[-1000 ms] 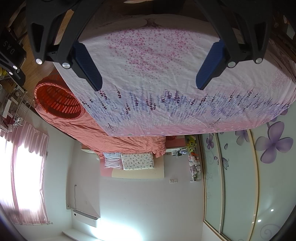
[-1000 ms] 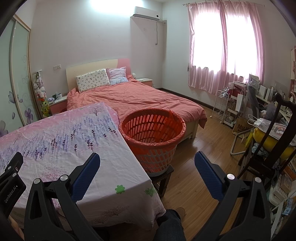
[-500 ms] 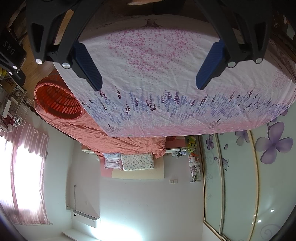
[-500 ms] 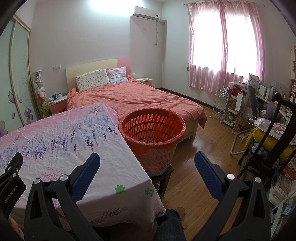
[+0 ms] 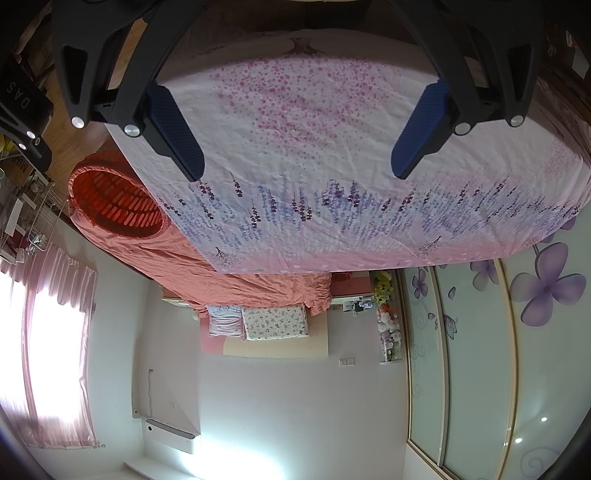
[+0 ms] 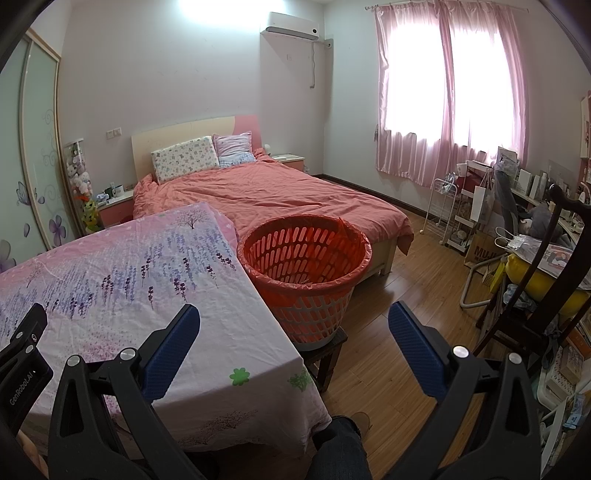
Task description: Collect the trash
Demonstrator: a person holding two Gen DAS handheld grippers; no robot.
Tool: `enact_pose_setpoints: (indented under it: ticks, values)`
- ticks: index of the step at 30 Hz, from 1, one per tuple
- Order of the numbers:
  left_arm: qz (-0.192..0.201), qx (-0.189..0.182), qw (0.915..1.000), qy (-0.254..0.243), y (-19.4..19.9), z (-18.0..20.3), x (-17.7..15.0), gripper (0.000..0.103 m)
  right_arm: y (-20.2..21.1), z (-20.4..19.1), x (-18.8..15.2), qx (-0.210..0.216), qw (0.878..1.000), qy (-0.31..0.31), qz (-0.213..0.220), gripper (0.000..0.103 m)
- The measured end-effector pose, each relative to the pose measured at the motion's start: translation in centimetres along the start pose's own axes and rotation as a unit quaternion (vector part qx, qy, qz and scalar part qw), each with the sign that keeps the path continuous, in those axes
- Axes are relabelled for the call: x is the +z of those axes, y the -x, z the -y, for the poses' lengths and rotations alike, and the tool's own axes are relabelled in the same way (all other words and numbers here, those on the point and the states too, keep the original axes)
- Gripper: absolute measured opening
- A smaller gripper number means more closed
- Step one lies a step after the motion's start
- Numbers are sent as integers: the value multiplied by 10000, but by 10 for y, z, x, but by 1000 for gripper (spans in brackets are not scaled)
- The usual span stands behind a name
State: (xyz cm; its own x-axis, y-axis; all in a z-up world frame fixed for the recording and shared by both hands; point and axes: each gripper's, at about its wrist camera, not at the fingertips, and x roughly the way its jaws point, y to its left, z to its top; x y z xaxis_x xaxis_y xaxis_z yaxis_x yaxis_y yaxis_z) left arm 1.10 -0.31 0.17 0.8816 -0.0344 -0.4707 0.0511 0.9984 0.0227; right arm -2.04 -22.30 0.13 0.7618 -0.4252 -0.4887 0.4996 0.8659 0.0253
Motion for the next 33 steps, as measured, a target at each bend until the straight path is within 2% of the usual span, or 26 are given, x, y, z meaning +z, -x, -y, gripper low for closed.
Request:
enact_pose_setpoints:
  ticks: [33]
  values:
    - [-86, -51, 9999, -3, -7, -1, -1, 99, -1, -1, -1, 5, 10000, 12, -19, 101]
